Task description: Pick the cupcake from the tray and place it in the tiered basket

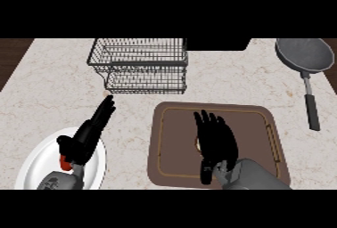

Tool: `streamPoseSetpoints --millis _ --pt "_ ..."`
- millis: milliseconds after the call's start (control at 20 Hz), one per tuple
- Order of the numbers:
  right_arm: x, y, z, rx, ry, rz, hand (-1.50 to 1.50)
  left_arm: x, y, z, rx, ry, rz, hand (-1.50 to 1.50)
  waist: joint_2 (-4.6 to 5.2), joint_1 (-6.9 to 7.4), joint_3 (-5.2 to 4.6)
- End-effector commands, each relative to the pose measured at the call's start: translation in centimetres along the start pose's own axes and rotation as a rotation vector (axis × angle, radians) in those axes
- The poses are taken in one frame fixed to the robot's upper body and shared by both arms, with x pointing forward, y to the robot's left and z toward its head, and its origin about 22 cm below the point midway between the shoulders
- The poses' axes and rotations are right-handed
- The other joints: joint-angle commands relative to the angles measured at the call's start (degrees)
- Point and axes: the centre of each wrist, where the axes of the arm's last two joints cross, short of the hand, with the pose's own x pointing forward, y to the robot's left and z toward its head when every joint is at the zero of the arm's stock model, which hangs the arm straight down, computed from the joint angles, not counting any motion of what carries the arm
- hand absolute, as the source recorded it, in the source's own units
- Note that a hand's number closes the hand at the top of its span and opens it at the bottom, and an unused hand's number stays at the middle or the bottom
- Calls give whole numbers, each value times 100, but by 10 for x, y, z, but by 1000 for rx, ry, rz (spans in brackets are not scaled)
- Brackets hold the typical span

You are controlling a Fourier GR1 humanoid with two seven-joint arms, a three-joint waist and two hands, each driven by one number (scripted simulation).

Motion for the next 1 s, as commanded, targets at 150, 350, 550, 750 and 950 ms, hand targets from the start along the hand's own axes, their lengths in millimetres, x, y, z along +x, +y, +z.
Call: streamPoseSetpoints --millis 150,350,550,750,950 --pt "-23 2 -25 35 96 20 -150 -4 14 -1 -8 -19 15 0 9 2 0" --pt "-7 23 -17 20 92 18 -150 8 1 -4 9 2 8 0 4 8 1" --pt "-10 40 -37 -47 -55 -91 150 7 3 0 -13 -11 -5 0 12 49 5" --pt "-3 16 -33 -79 -83 -69 150 14 -3 -8 11 -8 8 0 7 13 2" --pt "5 25 -12 -114 -106 -73 150 -2 -5 -9 10 14 9 0 4 -7 1"
